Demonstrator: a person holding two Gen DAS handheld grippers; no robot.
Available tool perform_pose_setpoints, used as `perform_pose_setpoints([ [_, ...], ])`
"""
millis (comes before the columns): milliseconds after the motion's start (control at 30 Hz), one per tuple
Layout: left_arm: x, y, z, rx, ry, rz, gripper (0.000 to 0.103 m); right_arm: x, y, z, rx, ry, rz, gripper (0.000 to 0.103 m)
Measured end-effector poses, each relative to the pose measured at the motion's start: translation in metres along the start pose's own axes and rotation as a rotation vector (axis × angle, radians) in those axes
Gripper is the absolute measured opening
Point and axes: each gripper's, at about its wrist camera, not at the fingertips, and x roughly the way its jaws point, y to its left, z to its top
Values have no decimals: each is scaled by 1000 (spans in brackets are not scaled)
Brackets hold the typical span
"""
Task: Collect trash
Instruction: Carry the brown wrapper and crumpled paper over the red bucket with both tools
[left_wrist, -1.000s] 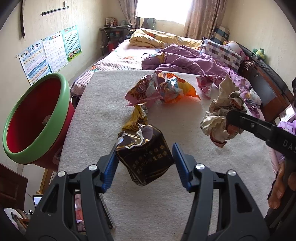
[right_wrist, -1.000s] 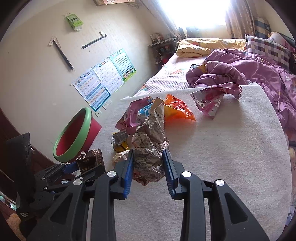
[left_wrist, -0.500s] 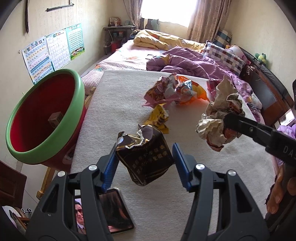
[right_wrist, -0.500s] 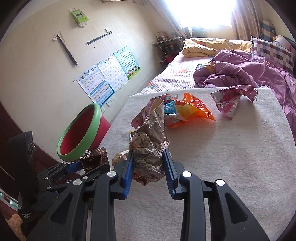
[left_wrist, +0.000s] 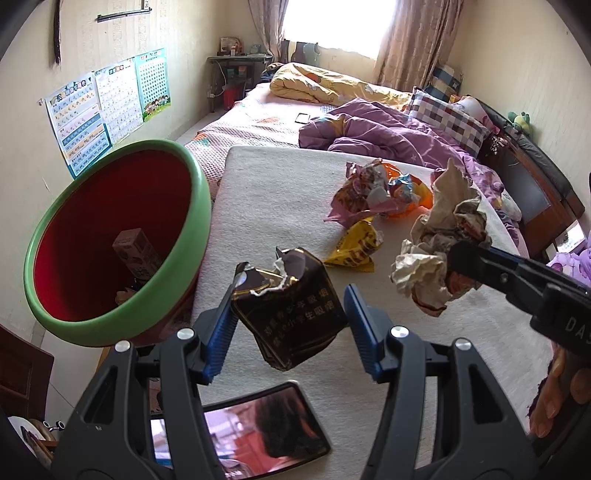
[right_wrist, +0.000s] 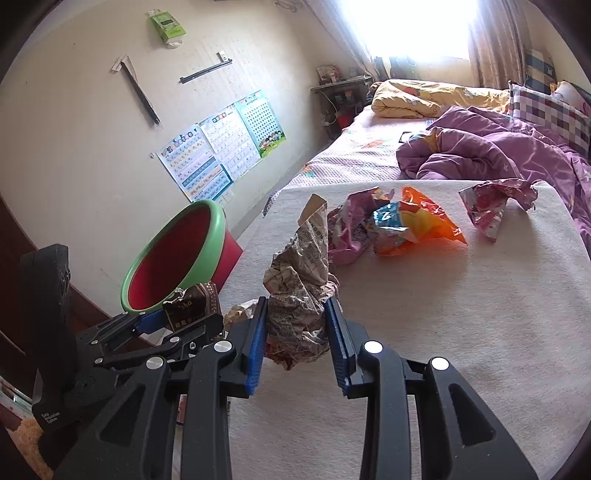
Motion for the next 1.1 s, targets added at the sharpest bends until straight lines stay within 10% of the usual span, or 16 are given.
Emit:
perform_pose_setpoints([
  [1100,-18,140,8,-83,-35,74,55,38,94,-4,-32,-11,6,31],
])
